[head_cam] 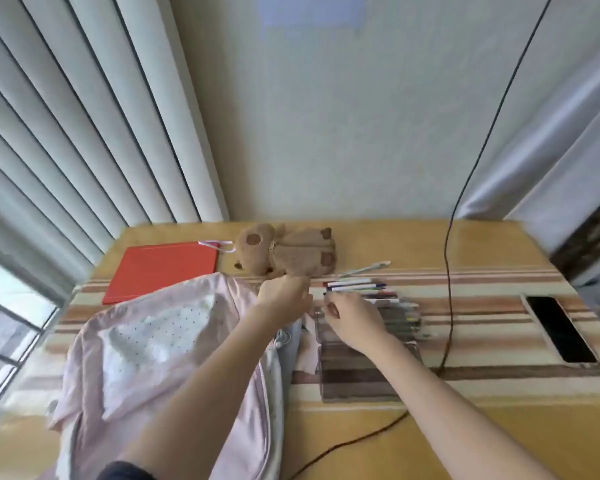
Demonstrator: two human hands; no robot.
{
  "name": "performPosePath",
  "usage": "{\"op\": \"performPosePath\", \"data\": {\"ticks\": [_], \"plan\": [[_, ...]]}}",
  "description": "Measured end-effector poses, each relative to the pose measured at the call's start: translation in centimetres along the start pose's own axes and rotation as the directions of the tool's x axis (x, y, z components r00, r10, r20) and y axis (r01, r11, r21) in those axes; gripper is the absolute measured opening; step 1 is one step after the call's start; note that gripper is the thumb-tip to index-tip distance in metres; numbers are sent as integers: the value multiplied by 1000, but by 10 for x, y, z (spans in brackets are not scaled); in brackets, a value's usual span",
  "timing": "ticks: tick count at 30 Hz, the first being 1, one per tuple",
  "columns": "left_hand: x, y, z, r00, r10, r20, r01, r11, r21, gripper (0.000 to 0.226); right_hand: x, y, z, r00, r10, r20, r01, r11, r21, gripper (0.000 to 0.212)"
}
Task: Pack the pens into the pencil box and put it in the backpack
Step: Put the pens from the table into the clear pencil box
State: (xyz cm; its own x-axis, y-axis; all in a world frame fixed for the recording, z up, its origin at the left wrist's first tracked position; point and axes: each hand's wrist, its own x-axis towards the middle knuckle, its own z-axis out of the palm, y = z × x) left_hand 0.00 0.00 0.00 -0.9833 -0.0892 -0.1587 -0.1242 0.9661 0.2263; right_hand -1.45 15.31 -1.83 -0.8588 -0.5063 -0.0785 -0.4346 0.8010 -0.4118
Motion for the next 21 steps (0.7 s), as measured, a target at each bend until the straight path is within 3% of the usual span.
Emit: {"op": "performPosePath", "data": {"ticks": [5, 10, 14, 17, 21], "plan": [[9, 5, 84, 999, -37, -27, 33, 991, -128, 30, 3, 22, 64, 996, -52, -76, 44, 994, -100, 20], [21, 3, 136, 968, -46, -248, -53, 924, -380, 26, 8, 38, 96, 940, -52, -336, 20, 995, -98, 19], [17, -1, 157, 910, -135, -392, -111, 832, -544, 24, 5, 41, 109, 907, -116, -405, 74, 990, -116, 19], [14, -2, 161, 899, -202, -389, -138, 712, -688, 24, 3, 46, 113, 880, -169, -444, 120, 983, -136, 22], [-12, -1, 155, 915, -346, -208, -77, 358, -931, 34, -5, 44, 112, 853, -140, -503, 116, 990, -80, 22]]}}
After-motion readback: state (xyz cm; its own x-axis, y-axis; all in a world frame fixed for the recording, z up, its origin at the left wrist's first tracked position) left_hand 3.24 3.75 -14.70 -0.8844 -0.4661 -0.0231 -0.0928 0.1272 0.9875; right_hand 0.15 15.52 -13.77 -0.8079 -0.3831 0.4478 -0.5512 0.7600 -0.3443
